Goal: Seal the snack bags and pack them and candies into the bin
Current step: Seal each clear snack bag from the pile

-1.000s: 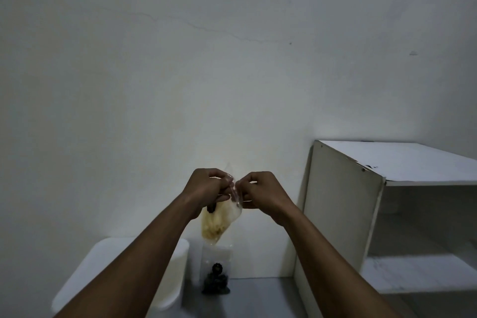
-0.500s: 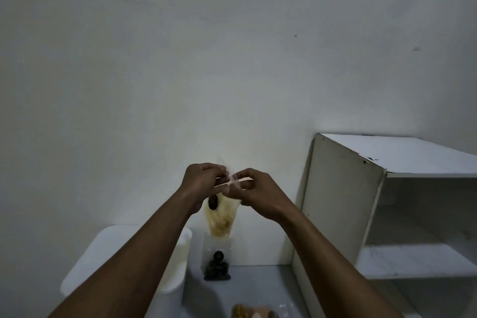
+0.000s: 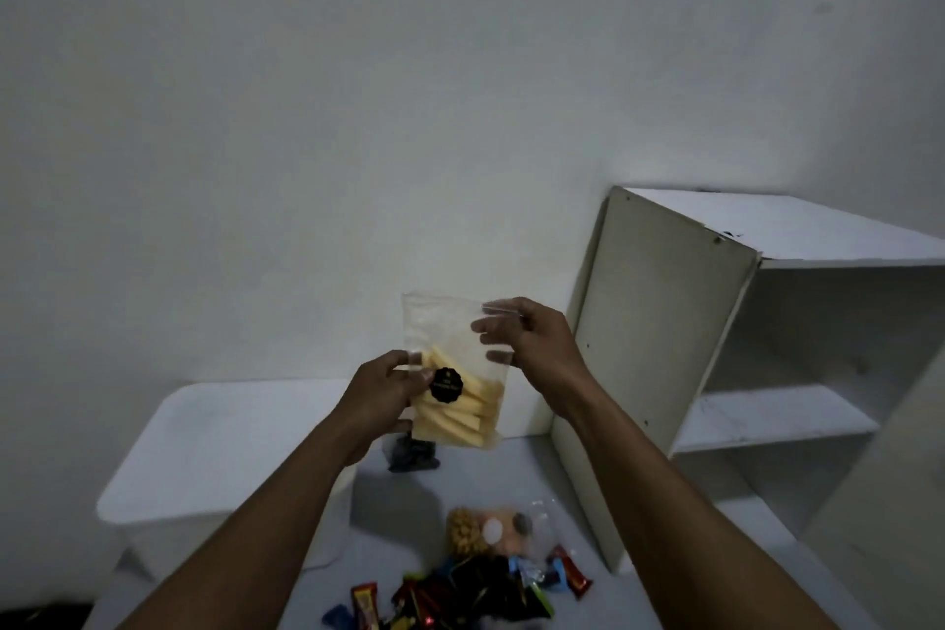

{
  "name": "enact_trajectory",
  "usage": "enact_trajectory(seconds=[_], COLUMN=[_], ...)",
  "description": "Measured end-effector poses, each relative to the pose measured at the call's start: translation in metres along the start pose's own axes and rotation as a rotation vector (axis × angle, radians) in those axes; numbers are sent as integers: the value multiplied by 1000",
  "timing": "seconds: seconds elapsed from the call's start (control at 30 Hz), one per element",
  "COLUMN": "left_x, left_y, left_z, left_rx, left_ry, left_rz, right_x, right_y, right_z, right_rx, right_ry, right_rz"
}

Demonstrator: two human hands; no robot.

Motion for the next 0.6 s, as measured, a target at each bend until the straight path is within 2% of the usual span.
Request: enact_trajectory(seconds=[0.07, 0.17, 0.27, 0.47, 0.6], left_x=[-4, -18, -43, -97, -137], left_y=[4, 4, 4, 17, 24], left_z=[-13, -34, -61, -128, -170], left_rx=[53, 94, 6, -70, -73], left_ry=[15, 12, 28, -27, -76], left_rz=[28, 106, 208, 352, 442], right_x=[4, 12, 17, 11, -2], right_y=[0, 4, 9, 10, 16], right_z=[18, 61, 115, 213, 272], right_rx=[19, 204, 272, 309, 365], right_ry=[20, 73, 187, 291, 293], right_rz=[19, -55, -122, -31, -21])
Point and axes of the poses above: each hand's wrist, its own x-axis away from the middle knuckle, its own y-axis out of the palm, z = x × y, the point moved 4 cm from there along -x, towards the middle knuckle, and after that the axes turned 11 degrees about -y, right-handed, at the moved point
